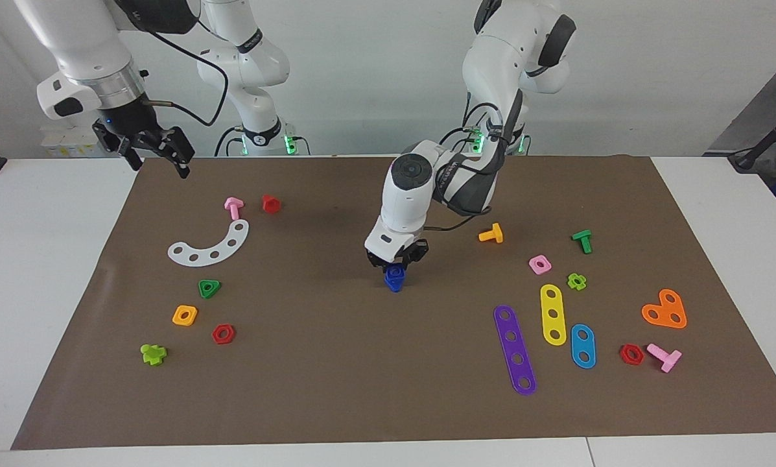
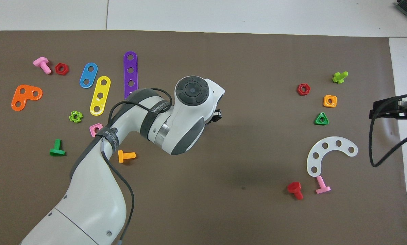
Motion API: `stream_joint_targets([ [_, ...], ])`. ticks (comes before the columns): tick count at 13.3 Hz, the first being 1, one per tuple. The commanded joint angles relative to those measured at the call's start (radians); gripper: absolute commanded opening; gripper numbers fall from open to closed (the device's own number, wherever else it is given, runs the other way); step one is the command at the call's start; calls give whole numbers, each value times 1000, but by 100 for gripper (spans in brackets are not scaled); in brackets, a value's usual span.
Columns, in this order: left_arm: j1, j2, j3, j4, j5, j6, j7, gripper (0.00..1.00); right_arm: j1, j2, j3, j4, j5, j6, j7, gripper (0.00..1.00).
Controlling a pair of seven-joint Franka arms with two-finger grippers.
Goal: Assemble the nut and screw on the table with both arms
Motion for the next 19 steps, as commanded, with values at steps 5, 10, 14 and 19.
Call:
stream_joint_targets([
  [5,-17,18,12,16,-9,10,4,69,-6,-18,-1,-26,-5,25,-16,100],
  [10,24,43,26,191,-12,-174,4,71,-3,-18,-1,-26,-5,25,-19,100],
  [14,183,-64,23,191,-16,-245,83,70,2,-19,-1,-34,-16,50,-77,100],
  [19,436,-190,23,164,-21,-418,472,70,5,-18,-1,-34,-16,40,-102,100],
])
